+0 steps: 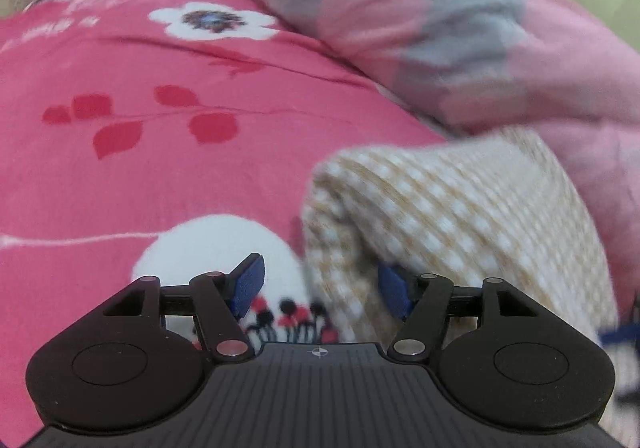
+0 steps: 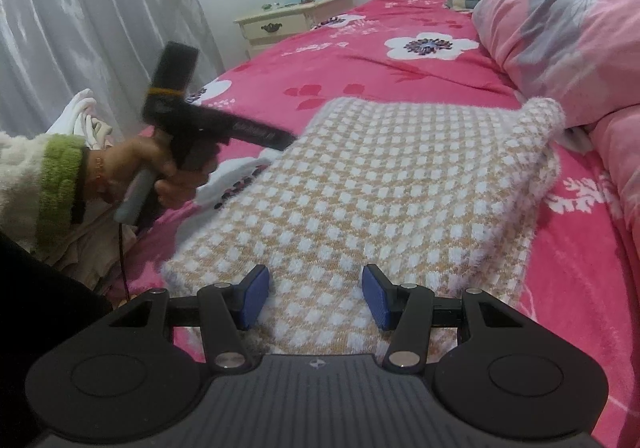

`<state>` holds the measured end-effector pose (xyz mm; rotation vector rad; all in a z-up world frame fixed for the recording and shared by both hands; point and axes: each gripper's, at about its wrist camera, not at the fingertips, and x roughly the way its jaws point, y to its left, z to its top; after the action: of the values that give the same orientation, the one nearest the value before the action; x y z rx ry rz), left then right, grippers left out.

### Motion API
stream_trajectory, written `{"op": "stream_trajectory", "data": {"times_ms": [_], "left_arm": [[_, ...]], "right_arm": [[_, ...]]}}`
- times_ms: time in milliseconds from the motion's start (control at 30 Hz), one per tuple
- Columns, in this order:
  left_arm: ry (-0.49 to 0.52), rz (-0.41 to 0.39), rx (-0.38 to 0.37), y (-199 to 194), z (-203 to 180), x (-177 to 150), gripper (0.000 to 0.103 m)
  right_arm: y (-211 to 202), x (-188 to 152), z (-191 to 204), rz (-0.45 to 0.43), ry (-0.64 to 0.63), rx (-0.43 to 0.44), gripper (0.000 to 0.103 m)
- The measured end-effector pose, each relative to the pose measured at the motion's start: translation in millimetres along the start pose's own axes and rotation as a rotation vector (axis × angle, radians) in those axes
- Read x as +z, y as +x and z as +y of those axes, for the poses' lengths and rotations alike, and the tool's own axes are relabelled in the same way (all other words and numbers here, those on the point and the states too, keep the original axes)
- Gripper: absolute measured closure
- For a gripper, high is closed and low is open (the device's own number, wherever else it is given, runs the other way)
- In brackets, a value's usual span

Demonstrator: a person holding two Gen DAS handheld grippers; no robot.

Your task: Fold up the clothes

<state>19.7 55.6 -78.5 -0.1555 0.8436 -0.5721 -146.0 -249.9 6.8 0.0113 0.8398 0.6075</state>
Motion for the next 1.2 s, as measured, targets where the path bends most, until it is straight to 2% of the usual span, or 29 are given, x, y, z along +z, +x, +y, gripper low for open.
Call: {"op": "stream_trajectory", "data": {"times_ms": [133, 200, 433, 567, 633, 767, 833, 933, 1067, 1133, 1200], "left_arm": [[-0.114, -0.029, -0.013, 13, 13, 4, 0.042], [-0.075, -0.044, 0.006, 17, 10, 1, 0.042], [-0.096, -0.084, 0.007, 19, 18, -5, 0.041], [-0.111, -0.069, 0.013, 17, 18, -3, 0.041], [-0.135, -0.040, 0.016, 10, 19, 2, 0.041], [-0.156, -0.101, 0.138, -29, 24, 10, 0.040], [-0.175, -0.141, 0.133, -48, 26, 18, 0.040], [-0.095, -0.191, 0.086, -65, 2, 28, 0.042], [0.150, -0.194, -0.028, -67, -59, 19, 0.051], [0.247, -0.129, -0.056, -50, -79, 3, 0.055], [0.290, -0.043, -0.005, -18, -76, -22, 0.052]], "right_arm": [[-3, -2, -3, -0.004, 0.009, 0.007, 0.050], [-4, -3, -3, -0.005, 0.010, 0.010, 0.050], [-5, -3, -4, -0.009, 0.011, 0.017, 0.050], [-4, -3, -5, -0.012, 0.009, 0.017, 0.050], [-5, -4, -4, -0.014, 0.005, 0.015, 0.050], [-5, -5, -4, -0.015, 0.002, 0.015, 0.050], [-4, -4, -4, -0.013, 0.001, 0.015, 0.050], [-3, -3, -4, -0.004, 0.000, 0.013, 0.050], [-3, -2, -3, 0.002, 0.003, 0.005, 0.050], [-2, -2, -2, 0.005, 0.006, 0.001, 0.050], [-1, -1, -2, 0.009, 0.015, -0.001, 0.050]]}}
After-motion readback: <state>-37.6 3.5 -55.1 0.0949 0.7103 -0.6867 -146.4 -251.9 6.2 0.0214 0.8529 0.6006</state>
